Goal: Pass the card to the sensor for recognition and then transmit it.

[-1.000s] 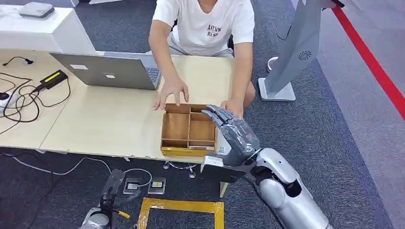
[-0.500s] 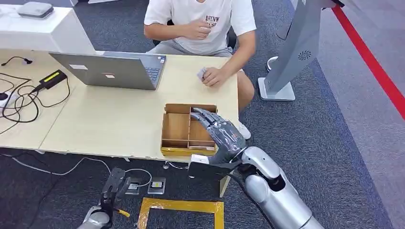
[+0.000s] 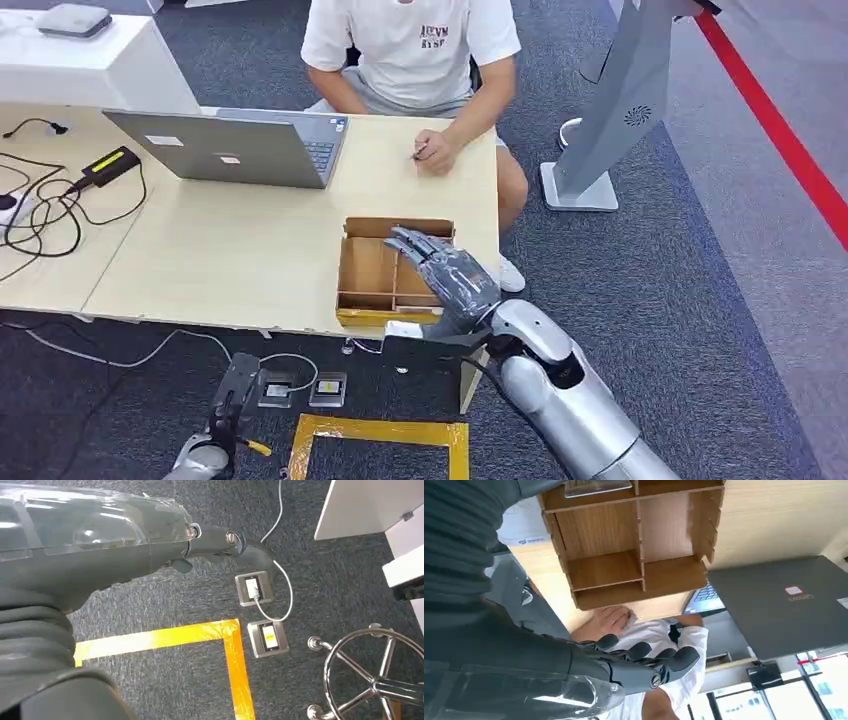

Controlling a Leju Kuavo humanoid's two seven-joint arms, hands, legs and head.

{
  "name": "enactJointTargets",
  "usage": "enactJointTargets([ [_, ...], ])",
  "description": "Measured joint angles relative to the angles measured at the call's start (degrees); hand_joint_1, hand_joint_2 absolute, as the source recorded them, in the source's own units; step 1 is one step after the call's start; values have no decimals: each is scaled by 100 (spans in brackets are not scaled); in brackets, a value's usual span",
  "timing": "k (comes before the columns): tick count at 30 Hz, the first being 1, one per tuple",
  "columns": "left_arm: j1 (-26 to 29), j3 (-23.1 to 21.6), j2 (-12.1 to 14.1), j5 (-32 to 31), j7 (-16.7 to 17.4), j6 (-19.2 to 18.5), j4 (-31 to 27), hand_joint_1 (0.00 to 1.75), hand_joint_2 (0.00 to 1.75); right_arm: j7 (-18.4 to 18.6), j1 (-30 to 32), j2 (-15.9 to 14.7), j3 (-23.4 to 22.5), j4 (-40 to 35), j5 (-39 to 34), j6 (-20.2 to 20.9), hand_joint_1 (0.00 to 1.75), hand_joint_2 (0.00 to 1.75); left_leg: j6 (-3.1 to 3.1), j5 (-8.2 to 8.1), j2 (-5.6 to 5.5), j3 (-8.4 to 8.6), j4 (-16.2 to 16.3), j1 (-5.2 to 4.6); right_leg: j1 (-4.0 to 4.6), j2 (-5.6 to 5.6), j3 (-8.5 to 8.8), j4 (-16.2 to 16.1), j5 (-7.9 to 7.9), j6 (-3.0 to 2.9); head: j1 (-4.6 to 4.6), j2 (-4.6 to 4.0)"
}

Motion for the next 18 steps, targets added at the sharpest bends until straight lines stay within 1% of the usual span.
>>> enactJointTargets([
  [8,-2,0,0,0,-2,-17,11,0,0,-4,-5,52,2,92,9,-4,0,175,0,0,0,0,0,0,0,0,0,0,0,0,0,0],
  [10,-4,7,2,-19,-4,-20,31,0,0,-17,-41,142,13,220,15,9,0,175,0,0,0,0,0,-1,-1,0,0,0,0,0,0,0],
  [13,-5,13,4,-116,-4,-39,33,0,0,18,-62,175,26,277,2,26,0,175,0,0,0,0,0,-1,-1,0,0,0,0,0,2,0],
  [18,-17,35,7,-140,-4,-70,33,0,0,20,-96,188,98,367,-2,26,0,175,0,0,0,0,0,-1,0,0,-1,-1,0,0,0,0],
])
